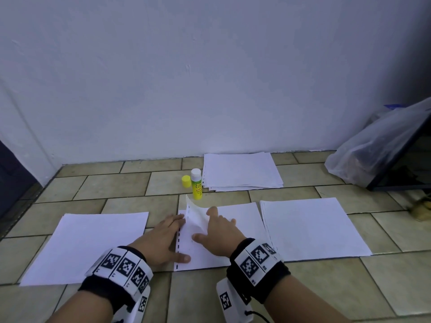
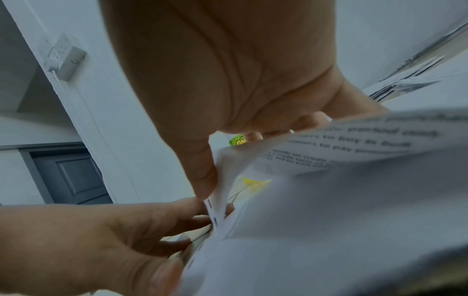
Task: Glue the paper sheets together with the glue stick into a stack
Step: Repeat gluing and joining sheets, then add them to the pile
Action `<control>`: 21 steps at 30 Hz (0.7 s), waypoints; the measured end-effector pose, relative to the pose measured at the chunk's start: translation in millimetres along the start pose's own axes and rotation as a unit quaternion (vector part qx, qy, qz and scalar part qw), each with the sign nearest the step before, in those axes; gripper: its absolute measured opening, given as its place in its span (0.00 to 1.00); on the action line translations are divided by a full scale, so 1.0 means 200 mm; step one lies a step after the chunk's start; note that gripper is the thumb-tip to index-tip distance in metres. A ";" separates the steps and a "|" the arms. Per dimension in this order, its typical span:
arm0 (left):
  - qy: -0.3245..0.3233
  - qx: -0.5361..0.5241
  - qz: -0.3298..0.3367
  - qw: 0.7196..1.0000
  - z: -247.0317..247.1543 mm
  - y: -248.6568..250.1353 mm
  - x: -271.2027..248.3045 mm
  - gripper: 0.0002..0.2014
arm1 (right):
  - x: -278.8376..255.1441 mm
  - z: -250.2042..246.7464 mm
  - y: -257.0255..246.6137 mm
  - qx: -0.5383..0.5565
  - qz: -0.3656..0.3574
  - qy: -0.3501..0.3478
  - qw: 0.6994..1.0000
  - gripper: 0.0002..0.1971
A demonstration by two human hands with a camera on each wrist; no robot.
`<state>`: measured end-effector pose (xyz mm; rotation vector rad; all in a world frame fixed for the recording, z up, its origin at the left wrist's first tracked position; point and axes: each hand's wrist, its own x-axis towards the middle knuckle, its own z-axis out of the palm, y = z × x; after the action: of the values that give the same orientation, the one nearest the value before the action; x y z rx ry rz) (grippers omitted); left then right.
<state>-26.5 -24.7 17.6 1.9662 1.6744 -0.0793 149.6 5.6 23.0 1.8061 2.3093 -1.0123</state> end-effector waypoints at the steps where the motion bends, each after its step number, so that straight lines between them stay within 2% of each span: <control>1: -0.007 0.001 0.001 1.000 -0.01 -0.01 0.00 0.51 | -0.01 -0.01 0.00 -0.003 -0.008 0.008 1.000 0.35; 5: -0.017 0.039 0.022 0.999 -0.02 -0.03 -0.03 0.50 | -0.01 -0.01 -0.01 -0.038 -0.007 -0.024 0.999 0.32; 8: 0.017 0.039 0.031 0.999 -0.01 -0.02 -0.05 0.49 | -0.01 0.01 -0.03 -0.060 0.024 -0.063 0.996 0.35; 13: 0.055 -0.005 0.011 0.998 0.00 -0.03 -0.05 0.51 | -0.06 -0.02 -0.04 -0.059 0.033 -0.076 0.995 0.34; 17: 0.022 0.026 0.009 0.999 0.00 -0.04 -0.08 0.46 | -0.07 -0.03 -0.05 -0.059 0.037 -0.083 0.994 0.36; 21: 0.008 0.031 0.002 0.999 0.00 -0.02 -0.09 0.45 | -0.07 -0.02 -0.06 -0.072 0.037 -0.085 0.993 0.39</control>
<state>-34.1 -40.8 23.5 2.0208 1.6963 -0.1160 145.9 -5.6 37.5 1.6679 2.1397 -0.9229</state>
